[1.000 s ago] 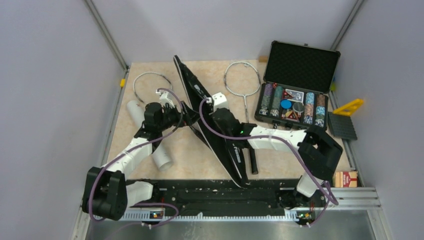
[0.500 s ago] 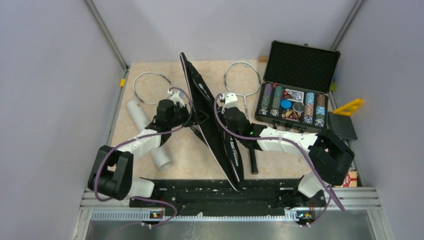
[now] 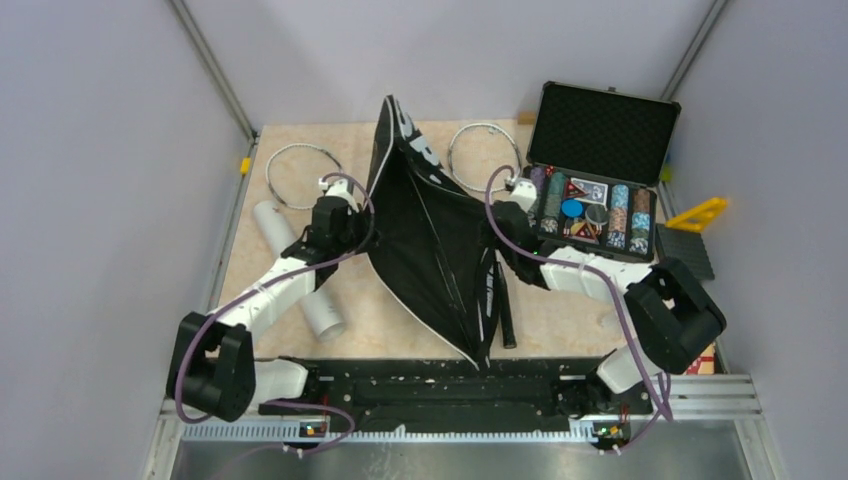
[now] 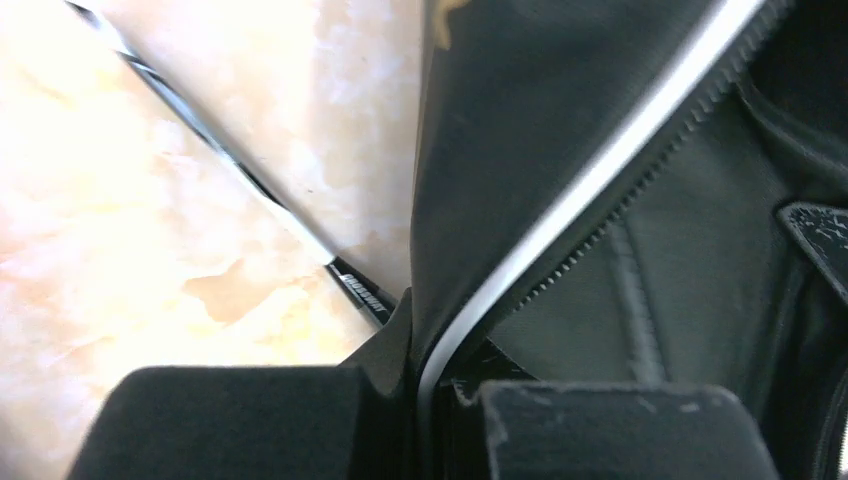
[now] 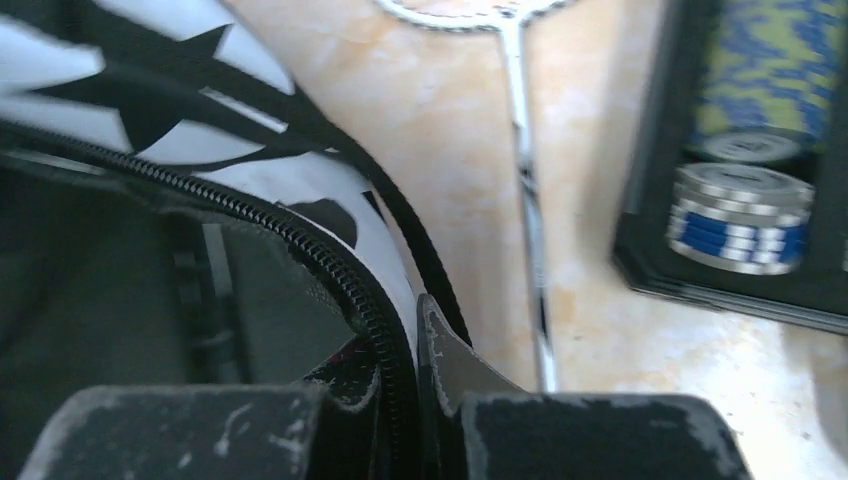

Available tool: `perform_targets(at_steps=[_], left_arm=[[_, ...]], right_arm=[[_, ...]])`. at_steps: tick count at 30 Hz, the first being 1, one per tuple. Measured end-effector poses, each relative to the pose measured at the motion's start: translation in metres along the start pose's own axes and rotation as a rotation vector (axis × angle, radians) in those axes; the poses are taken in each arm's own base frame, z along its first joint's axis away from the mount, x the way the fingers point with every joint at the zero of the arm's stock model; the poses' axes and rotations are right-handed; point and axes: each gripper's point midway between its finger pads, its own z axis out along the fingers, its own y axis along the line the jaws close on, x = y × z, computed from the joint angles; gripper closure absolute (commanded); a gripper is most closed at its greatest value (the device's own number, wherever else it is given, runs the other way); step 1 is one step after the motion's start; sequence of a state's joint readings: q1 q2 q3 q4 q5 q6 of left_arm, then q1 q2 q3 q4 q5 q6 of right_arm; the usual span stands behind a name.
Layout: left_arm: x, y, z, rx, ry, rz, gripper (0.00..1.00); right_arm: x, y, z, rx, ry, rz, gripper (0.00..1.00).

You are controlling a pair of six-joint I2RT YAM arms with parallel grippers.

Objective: Pack up the badminton gear

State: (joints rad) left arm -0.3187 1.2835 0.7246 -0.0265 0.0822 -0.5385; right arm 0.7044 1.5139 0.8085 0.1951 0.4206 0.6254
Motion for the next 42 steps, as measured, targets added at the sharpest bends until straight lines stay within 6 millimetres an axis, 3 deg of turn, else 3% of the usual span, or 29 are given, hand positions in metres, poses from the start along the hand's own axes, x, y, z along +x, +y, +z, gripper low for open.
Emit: perform_targets(at_steps=[2,4,9,16,18,19,23,28,31,36,42], left_arm=[[-0.006,0.008,-0.008,-0.057,-0.022,0.019,1.00],[-0.011,0.008,-0.013,-0.079,-0.040,0.031,1.00],[-0.017,0.021,-0.018,-0.152,-0.061,0.080,1.00],[-0.037,0.020,-0.005,-0.176,-0.036,0.138,1.00],[-0.044,0.016,0.001,-0.174,-0.033,0.153,1.00],[-0.048,0.015,0.004,-0.175,-0.032,0.160,1.00],[-0.058,0.012,0.011,-0.179,-0.033,0.182,1.00],[-0.059,0.013,0.014,-0.180,-0.027,0.199,1.00],[-0.057,0.013,0.017,-0.178,-0.018,0.209,1.00],[-0.056,0.011,0.023,-0.155,-0.003,0.222,1.00],[-0.053,0.003,0.025,-0.110,0.013,0.229,1.00]], right_arm=[[-0.002,-0.022,0.004,0.048,0.006,0.053,0.93],[0.001,-0.025,0.005,0.042,0.022,0.088,0.83],[0.009,-0.008,0.003,-0.081,0.069,0.056,0.53],[0.011,0.042,-0.013,-0.423,0.130,-0.080,0.30],[0.011,0.051,-0.018,-0.482,0.140,-0.113,0.19],[0.010,0.053,-0.020,-0.493,0.138,-0.125,0.12],[-0.002,0.047,-0.028,-0.468,0.107,-0.173,0.04],[-0.028,0.029,-0.036,-0.376,0.026,-0.183,0.01],[-0.032,0.016,-0.042,-0.337,-0.005,-0.177,0.02],[-0.012,-0.008,-0.039,-0.249,0.053,-0.188,0.08],[0.022,-0.038,-0.016,-0.090,0.180,-0.206,0.19]])
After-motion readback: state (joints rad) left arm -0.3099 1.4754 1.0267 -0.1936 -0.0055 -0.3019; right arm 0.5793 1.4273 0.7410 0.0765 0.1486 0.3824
